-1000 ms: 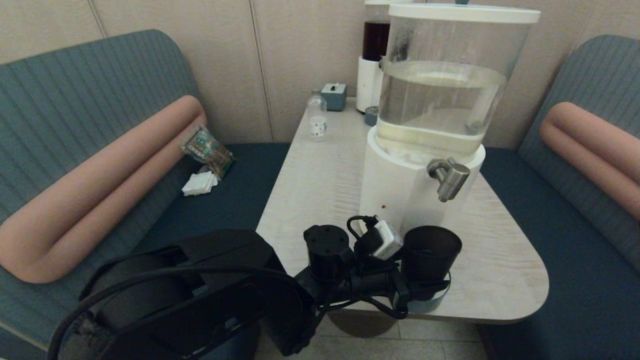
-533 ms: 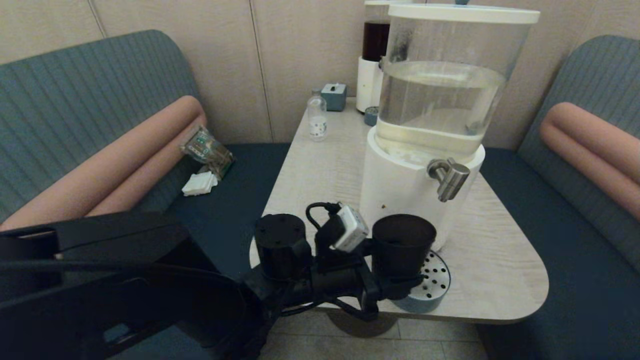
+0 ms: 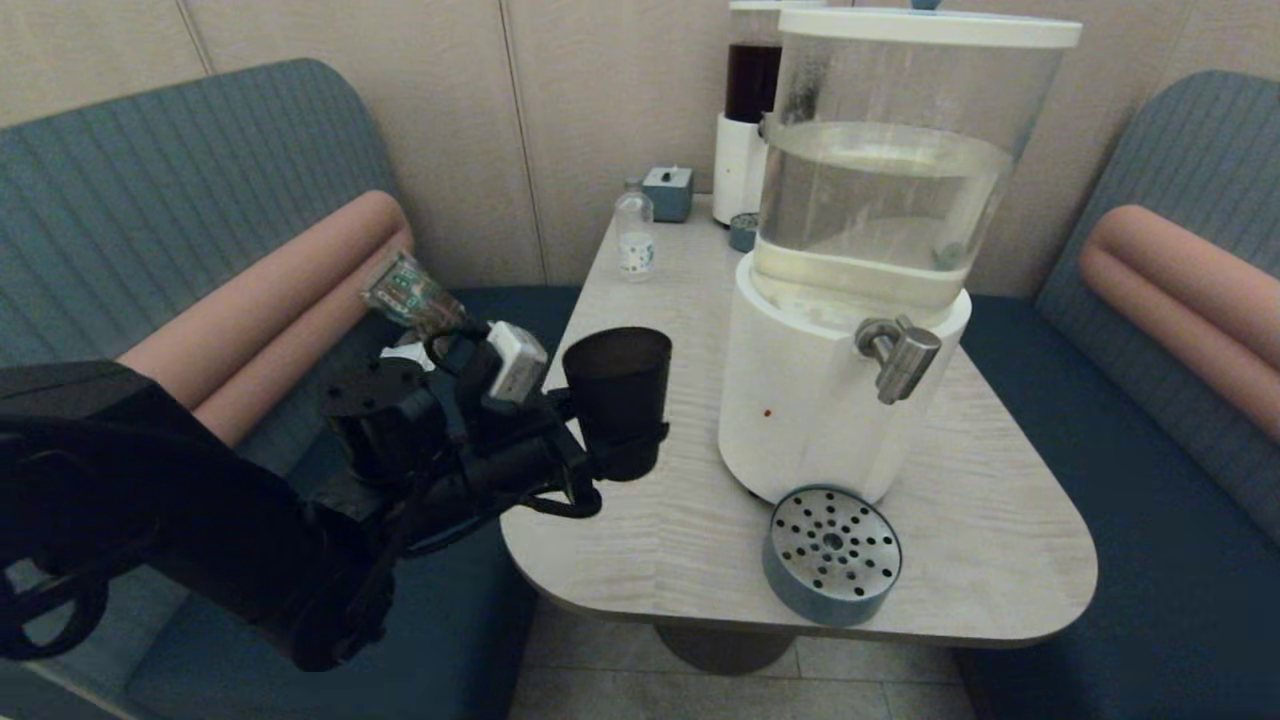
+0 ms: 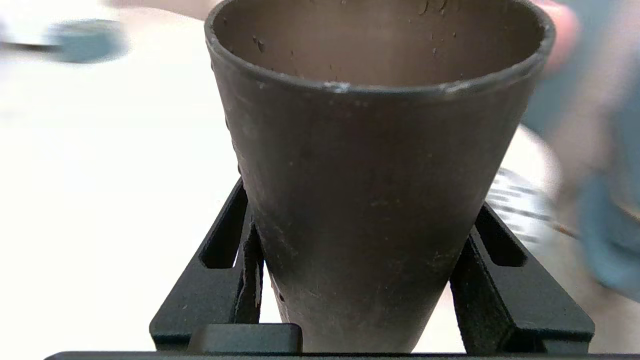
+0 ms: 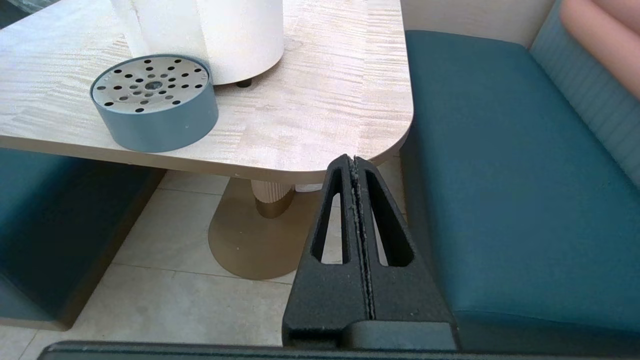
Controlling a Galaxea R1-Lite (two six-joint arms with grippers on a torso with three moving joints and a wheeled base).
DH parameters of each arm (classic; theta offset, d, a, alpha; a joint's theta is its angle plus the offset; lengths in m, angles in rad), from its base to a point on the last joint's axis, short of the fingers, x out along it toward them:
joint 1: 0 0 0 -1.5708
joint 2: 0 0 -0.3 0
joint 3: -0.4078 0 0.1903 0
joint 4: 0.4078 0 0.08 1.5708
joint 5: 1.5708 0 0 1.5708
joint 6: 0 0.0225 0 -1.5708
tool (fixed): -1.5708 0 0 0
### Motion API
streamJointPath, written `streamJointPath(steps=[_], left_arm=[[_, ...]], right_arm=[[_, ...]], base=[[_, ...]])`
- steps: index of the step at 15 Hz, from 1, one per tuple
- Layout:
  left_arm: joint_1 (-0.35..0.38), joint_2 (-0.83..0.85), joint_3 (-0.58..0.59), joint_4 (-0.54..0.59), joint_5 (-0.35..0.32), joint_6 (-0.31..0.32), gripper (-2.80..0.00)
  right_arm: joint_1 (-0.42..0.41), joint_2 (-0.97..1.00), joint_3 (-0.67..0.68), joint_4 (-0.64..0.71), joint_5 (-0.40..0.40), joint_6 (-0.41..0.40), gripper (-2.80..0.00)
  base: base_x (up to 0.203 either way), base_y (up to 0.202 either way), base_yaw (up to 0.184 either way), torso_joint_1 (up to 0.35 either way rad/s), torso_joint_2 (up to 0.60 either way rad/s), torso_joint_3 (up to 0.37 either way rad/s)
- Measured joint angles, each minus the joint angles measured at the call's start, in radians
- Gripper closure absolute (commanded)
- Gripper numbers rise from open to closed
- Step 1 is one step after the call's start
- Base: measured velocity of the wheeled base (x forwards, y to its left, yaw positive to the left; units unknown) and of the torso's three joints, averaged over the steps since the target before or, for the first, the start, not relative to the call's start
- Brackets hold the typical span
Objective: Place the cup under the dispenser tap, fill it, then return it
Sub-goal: Place the cup next to the water dispenser
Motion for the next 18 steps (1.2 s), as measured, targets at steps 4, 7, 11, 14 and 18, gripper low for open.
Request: streamJointPath(steps=[4, 7, 11, 14, 18], left_arm=[[0.092, 0.097, -0.096, -0.033, -0.001, -0.02, 0.0], [0.138, 0.196, -0.192, -0.035, -0.001, -0.02, 0.0], [0.169, 0.346, -0.34, -0.035, 0.0, -0.023, 0.0], [0.175, 0.438, -0.413, -0.035, -0.001, -0.024, 0.0], [0.181, 0.51, -0.47, -0.038, 0.0, -0.025, 0.0]], right_arm=[[0.0, 0.0, 0.0, 0.001, 0.0, 0.0, 0.0], [0.0, 0.0, 0.0, 0.001, 0.0, 0.0, 0.0], [0.0, 0.0, 0.0, 0.0, 0.0, 0.0, 0.0], [0.0, 0.0, 0.0, 0.0, 0.0, 0.0, 0.0], [0.0, 0.0, 0.0, 0.0, 0.0, 0.0, 0.0]], base=[[0.0, 0.0, 0.0, 0.0, 0.0, 0.0], [0.0, 0.0, 0.0, 0.0, 0.0, 0.0], [0.0, 0.0, 0.0, 0.0, 0.0, 0.0], [0.0, 0.0, 0.0, 0.0, 0.0, 0.0], [0.0, 0.0, 0.0, 0.0, 0.0, 0.0]])
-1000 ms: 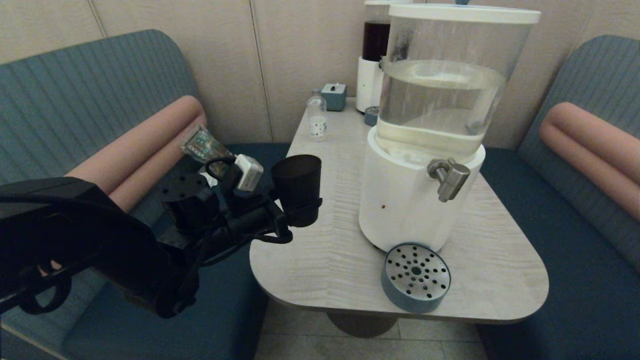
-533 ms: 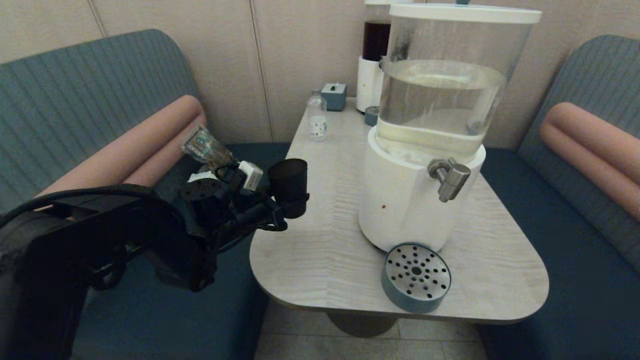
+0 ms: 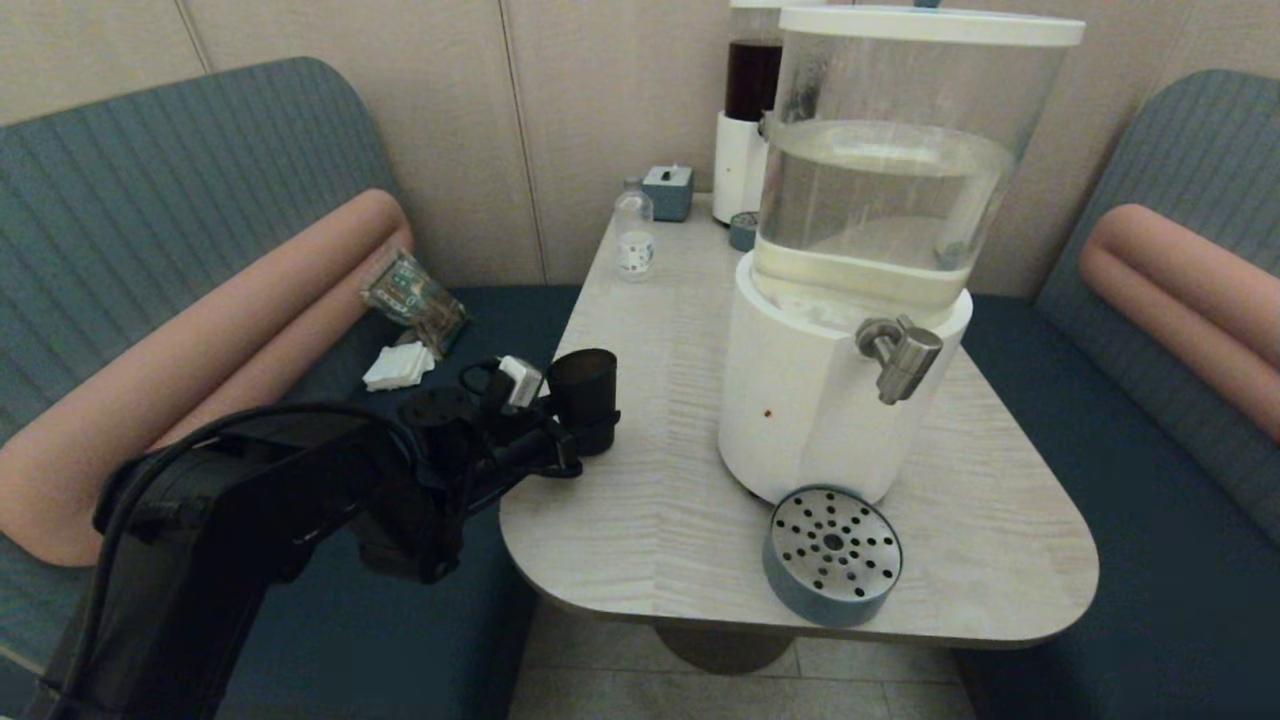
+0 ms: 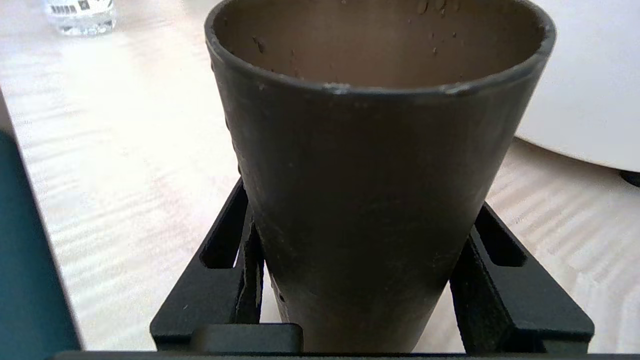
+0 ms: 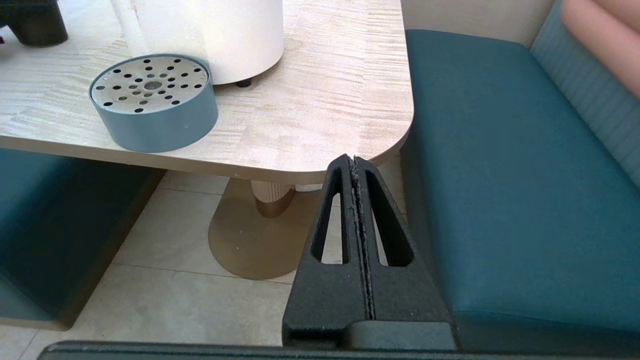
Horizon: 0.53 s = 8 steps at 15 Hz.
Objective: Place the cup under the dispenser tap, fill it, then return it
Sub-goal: Place the cup next to the water dispenser
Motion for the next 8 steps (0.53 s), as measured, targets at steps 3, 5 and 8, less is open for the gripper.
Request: streamJointPath(steps=[3, 5, 8], left_arm=[[0.0, 0.018, -0.012, -0.004, -0.001, 0.0, 0.0], [0.0, 0.023, -0.014, -0.004, 0.0, 0.001, 0.0], [0.0, 0.024, -0.013, 0.003, -0.001, 0.001, -2.8]], right_arm=[[0.0, 0.0, 0.0, 0.0, 0.0, 0.0, 0.0], [0.0, 0.0, 0.0, 0.0, 0.0, 0.0, 0.0], [0.0, 0.0, 0.0, 0.0, 0.0, 0.0, 0.0]], base=[[0.0, 0.0, 0.0, 0.0, 0.0, 0.0], [0.0, 0.0, 0.0, 0.0, 0.0, 0.0], [0.0, 0.0, 0.0, 0.0, 0.0, 0.0]])
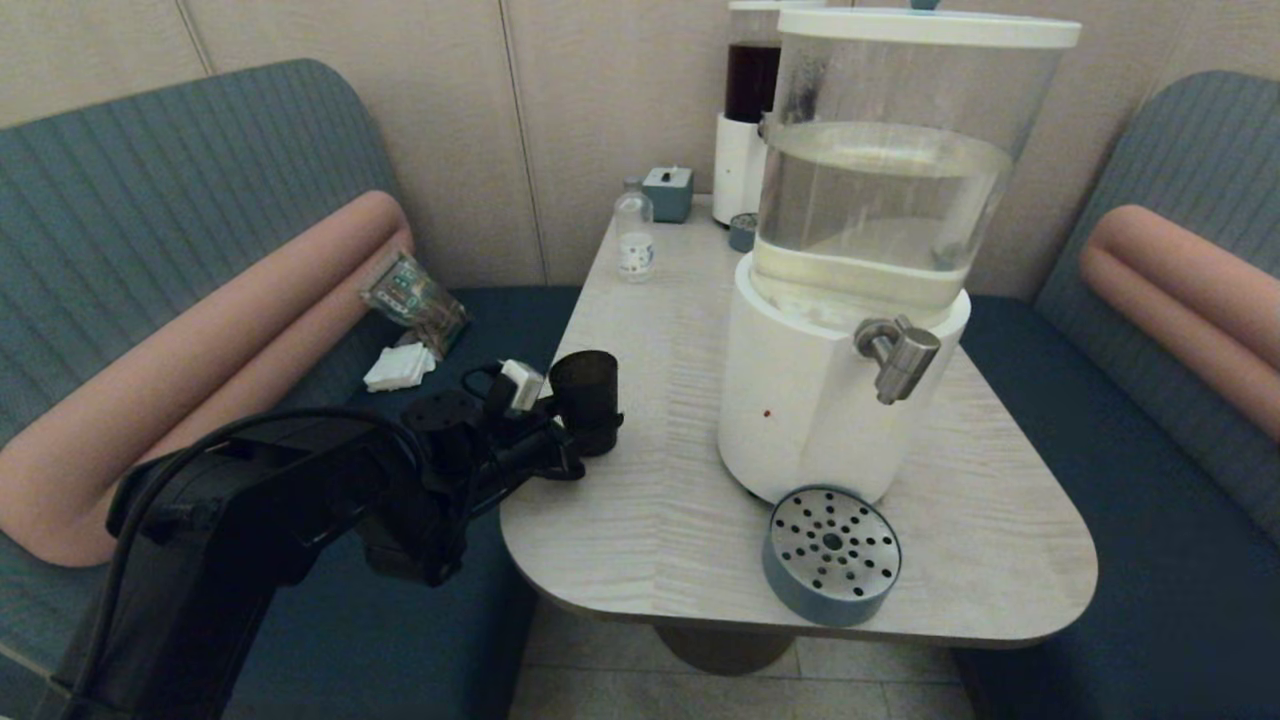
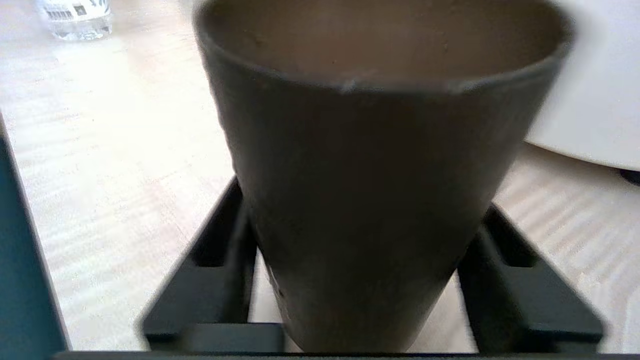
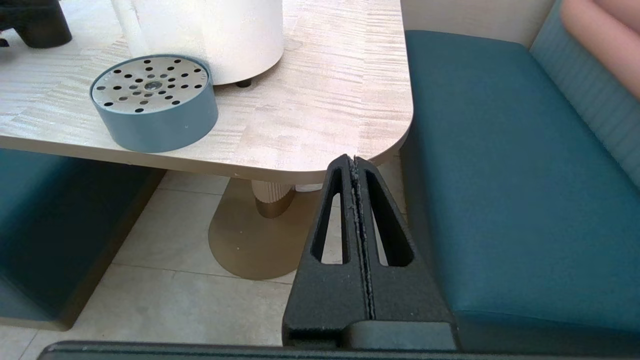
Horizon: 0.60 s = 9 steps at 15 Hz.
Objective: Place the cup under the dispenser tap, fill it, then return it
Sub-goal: Place the cup next to the water dispenser
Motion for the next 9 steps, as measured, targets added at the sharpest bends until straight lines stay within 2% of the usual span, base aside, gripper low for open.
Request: streamJointPath(steps=[6, 9], left_arm=[[0.0, -0.021, 0.013, -0.01, 0.004, -0.002, -2.8], [0.002, -0.058, 0.085, -0.019, 0.008, 0.0, -2.8]], right_arm=[[0.0, 0.0, 0.0, 0.0, 0.0, 0.0, 0.0], [0.0, 0.0, 0.0, 0.0, 0.0, 0.0, 0.0]], base=[[0.0, 0.0, 0.0, 0.0, 0.0, 0.0], [0.0, 0.0, 0.0, 0.0, 0.0, 0.0]])
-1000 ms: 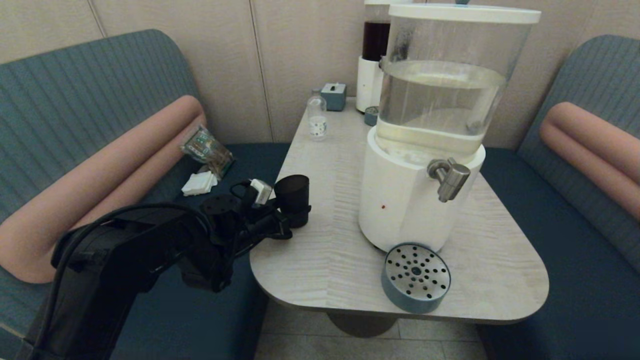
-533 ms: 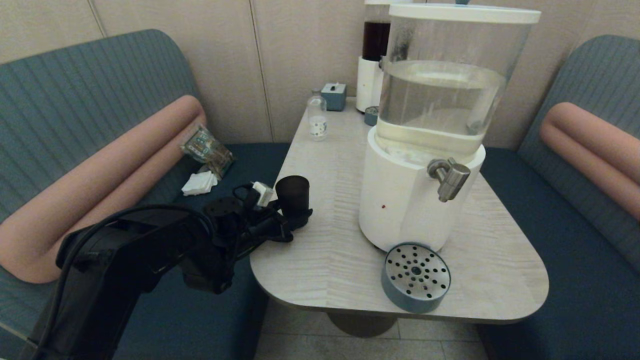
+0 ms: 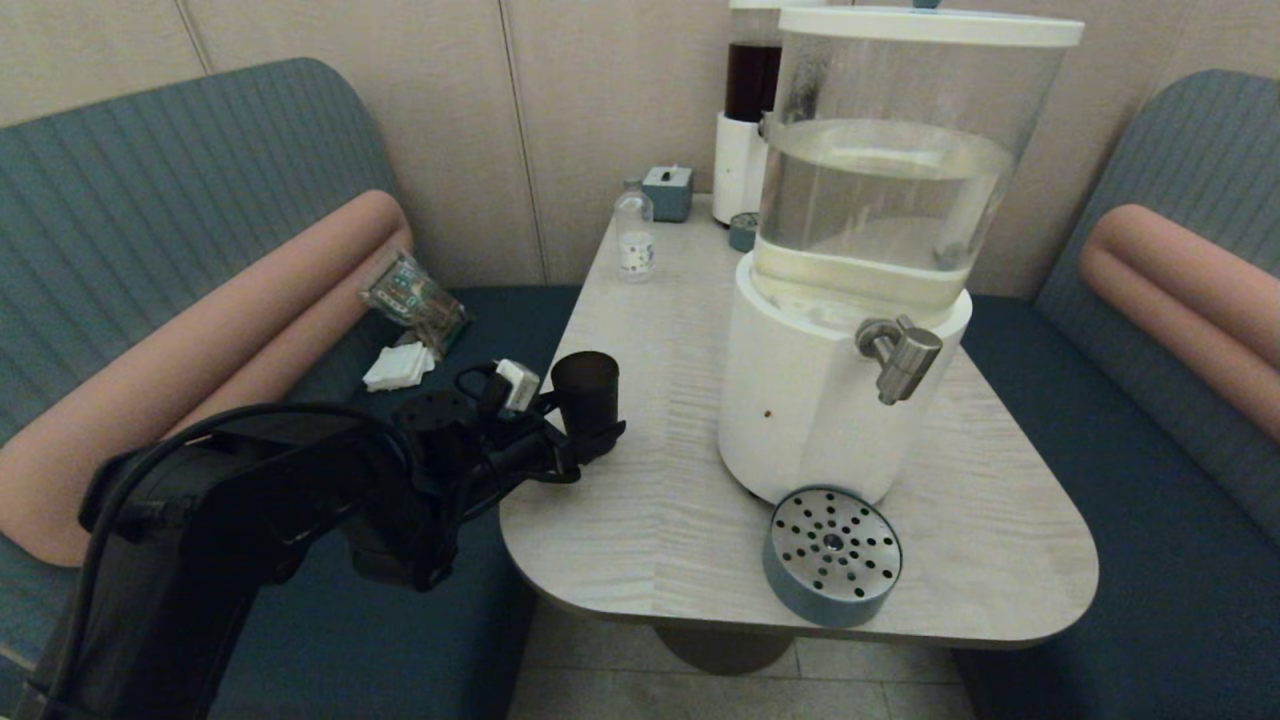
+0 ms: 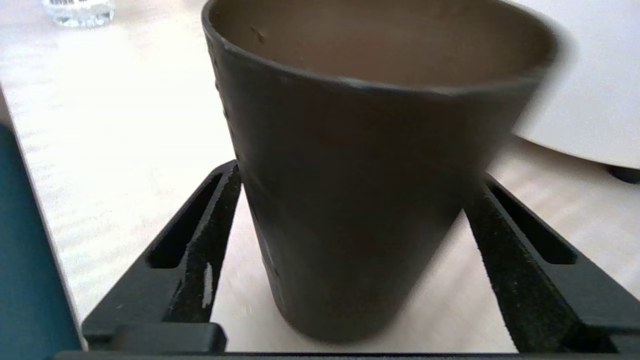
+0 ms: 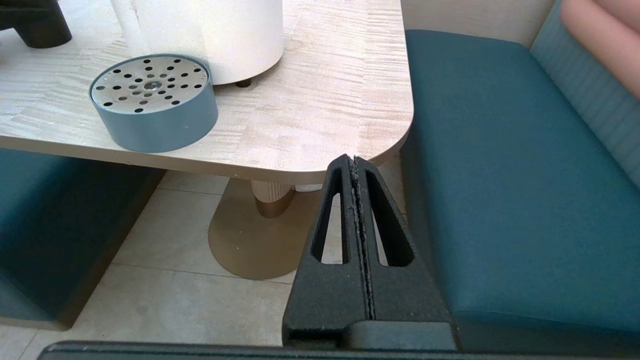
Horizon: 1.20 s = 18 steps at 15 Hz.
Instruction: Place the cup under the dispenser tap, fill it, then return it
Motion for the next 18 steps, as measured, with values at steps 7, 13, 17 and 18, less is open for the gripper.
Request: streamJointPath(steps=[7, 13, 17, 18], left_arm=[[0.029, -0.172, 0.338, -0.039, -0.005, 0.004, -2.8], [0.071, -0.405, 0.561, -0.039, 0.001, 0.003, 0.0], [0.08, -0.656, 0.687, -0.026, 0.088, -0.026, 0.0], [0.08, -0.734, 0.715, -0.015, 0.146, -0.046, 0.0]], right_arm=[[0.0, 0.0, 0.0, 0.0, 0.0, 0.0, 0.0], [0.0, 0.0, 0.0, 0.0, 0.0, 0.0, 0.0], [0.0, 0.0, 0.0, 0.0, 0.0, 0.0, 0.0], [0.0, 0.0, 0.0, 0.0, 0.0, 0.0, 0.0]], base=[[0.0, 0.0, 0.0, 0.0, 0.0, 0.0], [0.0, 0.0, 0.0, 0.0, 0.0, 0.0], [0.0, 0.0, 0.0, 0.0, 0.0, 0.0], [0.0, 0.0, 0.0, 0.0, 0.0, 0.0]])
